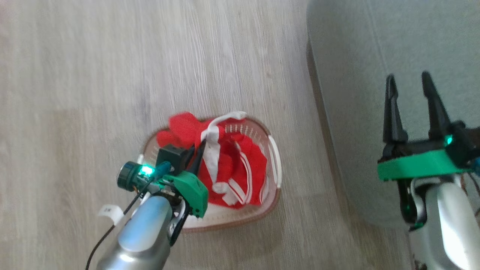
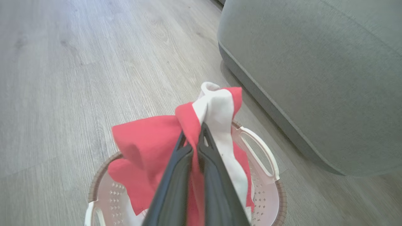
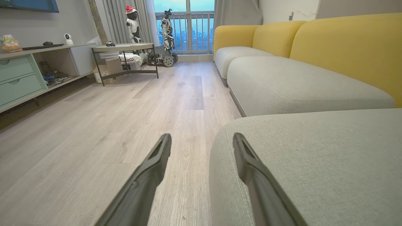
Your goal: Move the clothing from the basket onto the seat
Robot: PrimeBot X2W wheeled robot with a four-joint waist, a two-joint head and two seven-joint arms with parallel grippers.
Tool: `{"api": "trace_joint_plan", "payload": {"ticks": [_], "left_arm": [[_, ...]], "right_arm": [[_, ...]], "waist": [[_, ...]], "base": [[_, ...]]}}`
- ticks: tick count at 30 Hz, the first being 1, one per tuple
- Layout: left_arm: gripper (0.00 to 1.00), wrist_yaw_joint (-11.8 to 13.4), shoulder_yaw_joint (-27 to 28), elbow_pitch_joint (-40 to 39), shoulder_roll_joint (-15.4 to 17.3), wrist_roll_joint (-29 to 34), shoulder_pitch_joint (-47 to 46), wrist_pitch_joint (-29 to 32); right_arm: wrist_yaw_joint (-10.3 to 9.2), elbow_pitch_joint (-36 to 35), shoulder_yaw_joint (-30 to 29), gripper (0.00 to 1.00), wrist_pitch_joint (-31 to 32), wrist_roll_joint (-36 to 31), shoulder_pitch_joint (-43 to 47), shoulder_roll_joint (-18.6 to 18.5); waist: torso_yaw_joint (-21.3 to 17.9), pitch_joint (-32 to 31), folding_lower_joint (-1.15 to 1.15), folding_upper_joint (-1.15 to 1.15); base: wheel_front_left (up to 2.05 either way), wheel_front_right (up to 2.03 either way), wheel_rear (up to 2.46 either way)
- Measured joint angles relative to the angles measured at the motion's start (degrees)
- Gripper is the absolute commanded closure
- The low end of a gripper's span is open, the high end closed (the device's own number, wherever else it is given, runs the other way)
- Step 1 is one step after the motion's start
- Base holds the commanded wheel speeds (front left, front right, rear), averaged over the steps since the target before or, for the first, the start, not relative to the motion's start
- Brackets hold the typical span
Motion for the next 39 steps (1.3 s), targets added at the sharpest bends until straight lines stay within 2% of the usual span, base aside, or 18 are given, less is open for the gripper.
{"api": "trace_joint_plan", "payload": {"ticks": [13, 21, 34, 39], "left_arm": [[1.0, -3.1, -1.2, -6.2, 0.0, 0.1, 5.0, 0.0], [1.0, -4.1, -2.5, -7.9, 0.0, -0.5, 4.5, 0.2], [1.0, -5.0, -6.5, -12.5, -0.2, -4.0, -3.0, 3.1], [1.0, -3.4, -9.3, -14.1, -0.2, -7.3, -5.4, 3.1]], "right_arm": [[0.0, 3.8, -1.4, 0.0, 0.0, -1.0, 13.0, 0.1], [0.0, 4.1, -0.3, 0.0, 0.0, -1.0, 15.3, 0.1], [0.0, 6.8, 9.5, 0.0, 0.0, -0.8, 16.1, 0.1], [0.0, 9.4, 16.1, 0.0, 0.0, -0.4, 14.8, 0.1]], "waist": [[3.0, -17.9, 0.0, 0.0], [4.4, -25.4, 0.0, 0.0], [4.8, -29.6, 0.0, 0.0], [4.8, -30.1, 0.0, 0.0]], "base": [[0.0, 0.0, 0.0], [0.0, 0.0, 0.0], [0.0, 0.0, 0.0], [0.0, 0.0, 0.0]]}}
